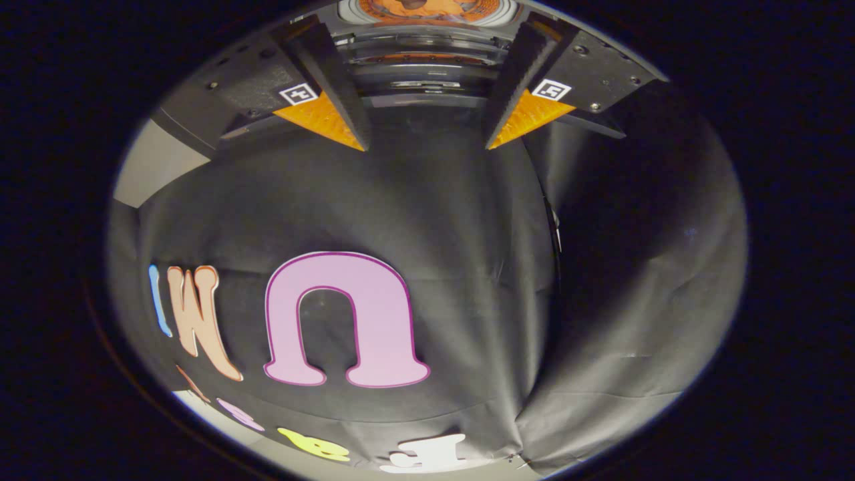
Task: Put the clothes into the washing machine and then close the washing machine lid.
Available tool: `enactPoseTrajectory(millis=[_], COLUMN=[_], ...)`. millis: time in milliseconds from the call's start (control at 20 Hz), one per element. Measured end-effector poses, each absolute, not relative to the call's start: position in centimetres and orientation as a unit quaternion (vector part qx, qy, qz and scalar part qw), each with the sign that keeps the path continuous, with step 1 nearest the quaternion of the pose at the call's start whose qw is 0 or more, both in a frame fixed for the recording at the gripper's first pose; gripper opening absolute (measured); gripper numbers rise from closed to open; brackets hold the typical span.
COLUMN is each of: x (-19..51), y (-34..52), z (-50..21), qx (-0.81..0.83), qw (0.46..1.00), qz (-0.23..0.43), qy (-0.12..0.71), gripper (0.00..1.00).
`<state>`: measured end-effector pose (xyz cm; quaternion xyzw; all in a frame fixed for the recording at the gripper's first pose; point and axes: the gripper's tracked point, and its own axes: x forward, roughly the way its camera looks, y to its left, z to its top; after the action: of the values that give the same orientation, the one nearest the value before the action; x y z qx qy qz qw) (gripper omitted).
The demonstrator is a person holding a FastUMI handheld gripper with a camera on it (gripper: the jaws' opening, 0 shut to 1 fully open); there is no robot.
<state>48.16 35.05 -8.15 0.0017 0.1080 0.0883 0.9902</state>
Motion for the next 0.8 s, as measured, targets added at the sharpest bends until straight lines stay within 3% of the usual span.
enactPoseTrajectory(millis=[800], x=[48.06], y=[34.84], z=[-7.26], qx=[0.007], qw=[0.993], qz=[0.089], qy=[0.074], gripper=[1.00])
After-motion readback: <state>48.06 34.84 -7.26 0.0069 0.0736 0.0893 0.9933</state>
